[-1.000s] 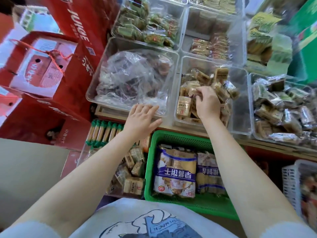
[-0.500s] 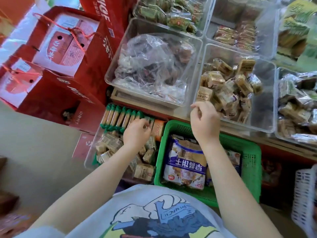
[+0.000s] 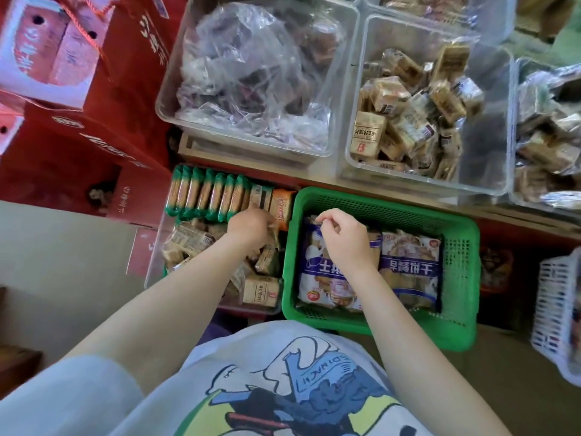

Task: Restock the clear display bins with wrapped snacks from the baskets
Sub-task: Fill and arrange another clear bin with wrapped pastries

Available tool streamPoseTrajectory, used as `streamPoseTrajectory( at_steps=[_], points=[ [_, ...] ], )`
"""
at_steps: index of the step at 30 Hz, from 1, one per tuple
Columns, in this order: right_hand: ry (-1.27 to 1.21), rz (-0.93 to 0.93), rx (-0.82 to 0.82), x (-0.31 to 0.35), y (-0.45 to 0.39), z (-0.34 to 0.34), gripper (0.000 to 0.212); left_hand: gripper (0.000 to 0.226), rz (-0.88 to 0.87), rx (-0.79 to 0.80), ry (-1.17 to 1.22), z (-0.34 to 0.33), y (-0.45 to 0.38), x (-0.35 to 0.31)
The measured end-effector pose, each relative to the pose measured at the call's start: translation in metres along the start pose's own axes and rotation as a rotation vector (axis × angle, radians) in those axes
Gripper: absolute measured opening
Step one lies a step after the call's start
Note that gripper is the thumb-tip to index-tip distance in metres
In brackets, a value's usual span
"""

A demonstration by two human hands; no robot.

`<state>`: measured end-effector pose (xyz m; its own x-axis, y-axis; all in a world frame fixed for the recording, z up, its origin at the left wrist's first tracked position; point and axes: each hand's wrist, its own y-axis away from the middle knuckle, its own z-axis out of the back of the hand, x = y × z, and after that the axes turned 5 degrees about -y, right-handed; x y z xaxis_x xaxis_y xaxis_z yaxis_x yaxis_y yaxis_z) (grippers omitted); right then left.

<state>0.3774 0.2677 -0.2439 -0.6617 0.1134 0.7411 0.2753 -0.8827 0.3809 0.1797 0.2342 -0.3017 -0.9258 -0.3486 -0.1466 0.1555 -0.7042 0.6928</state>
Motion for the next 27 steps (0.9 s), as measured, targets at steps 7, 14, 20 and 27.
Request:
streamPoseTrajectory(
  at_steps=[7, 14, 20, 27],
  points=[
    [-0.104, 0.031, -0.026, 0.014, 0.0, 0.011, 0.029, 0.012, -0.25, -0.284, 0.105, 0.064, 0.036, -0.013],
    [-0.101, 0.03, 0.001, 0.02, -0.01, 0.032, 0.03, 0.038, -0.123, -0.102, -0.005, 0.065, 0.02, -0.012],
    [-0.104, -0.142, 0.024, -0.008, -0.016, 0.022, 0.026, 0.091, -0.06, 0.15, 0.182, -0.005, 0.008, -0.02],
    [-0.111, -0.203, 0.147, -0.02, -0.008, 0.001, 0.024, 0.061, -0.025, -0.078, 0.393, -0.002, 0.018, -0.006]
  ],
)
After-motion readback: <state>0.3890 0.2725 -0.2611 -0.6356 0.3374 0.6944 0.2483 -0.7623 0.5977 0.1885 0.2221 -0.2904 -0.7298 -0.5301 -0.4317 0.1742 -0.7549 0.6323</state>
